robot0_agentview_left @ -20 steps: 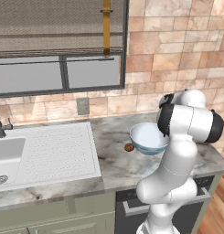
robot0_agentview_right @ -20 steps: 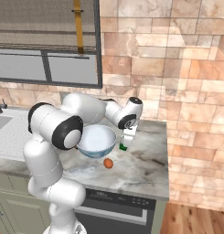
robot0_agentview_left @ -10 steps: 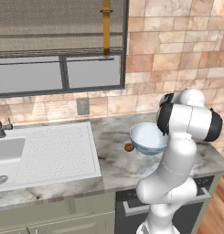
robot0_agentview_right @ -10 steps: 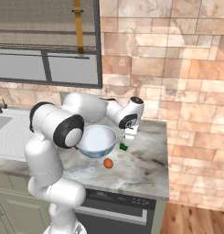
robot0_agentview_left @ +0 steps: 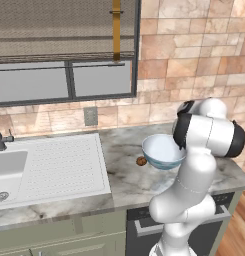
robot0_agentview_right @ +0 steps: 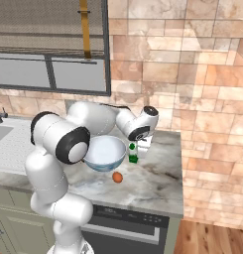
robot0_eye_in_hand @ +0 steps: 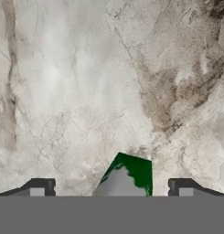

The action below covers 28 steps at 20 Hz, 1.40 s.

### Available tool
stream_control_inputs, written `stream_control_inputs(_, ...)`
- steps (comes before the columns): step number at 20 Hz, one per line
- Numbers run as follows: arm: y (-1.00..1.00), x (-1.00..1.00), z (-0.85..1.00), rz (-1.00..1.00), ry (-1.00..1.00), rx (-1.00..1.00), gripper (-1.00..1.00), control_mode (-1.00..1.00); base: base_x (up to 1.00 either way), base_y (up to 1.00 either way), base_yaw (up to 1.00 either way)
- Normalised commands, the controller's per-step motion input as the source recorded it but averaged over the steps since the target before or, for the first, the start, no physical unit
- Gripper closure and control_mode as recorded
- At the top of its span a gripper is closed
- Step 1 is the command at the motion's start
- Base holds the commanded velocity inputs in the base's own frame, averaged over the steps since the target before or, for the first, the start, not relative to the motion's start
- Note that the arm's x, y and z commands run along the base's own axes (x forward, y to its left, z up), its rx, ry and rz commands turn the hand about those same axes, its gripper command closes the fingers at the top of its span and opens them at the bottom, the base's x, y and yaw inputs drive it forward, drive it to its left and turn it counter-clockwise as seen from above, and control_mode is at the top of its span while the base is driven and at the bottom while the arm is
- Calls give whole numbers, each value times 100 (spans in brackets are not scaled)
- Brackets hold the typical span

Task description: Gather the eggs and milk located in the vicinity of the sink area and place them right next to the bowl.

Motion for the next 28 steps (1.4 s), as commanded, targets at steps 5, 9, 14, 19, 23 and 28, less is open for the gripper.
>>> stream_control_inputs(5,10,0,19,0,-24,0,-100,-100,0,0,0)
stream_control_inputs(9,3,-7,35,0,-20,-2,-100,-100,0,0,0)
stream_control_inputs(14,0,-34,51,0,-13,-10,-100,-100,0,0,0)
stream_control_inputs(19,9,-56,70,1,-7,-20,-100,-100,0,0,0)
stream_control_inputs(23,59,-49,43,8,-2,-26,-100,-100,0,0,0)
stream_control_inputs(28,100,-49,17,13,0,-32,-100,-100,0,0,0)
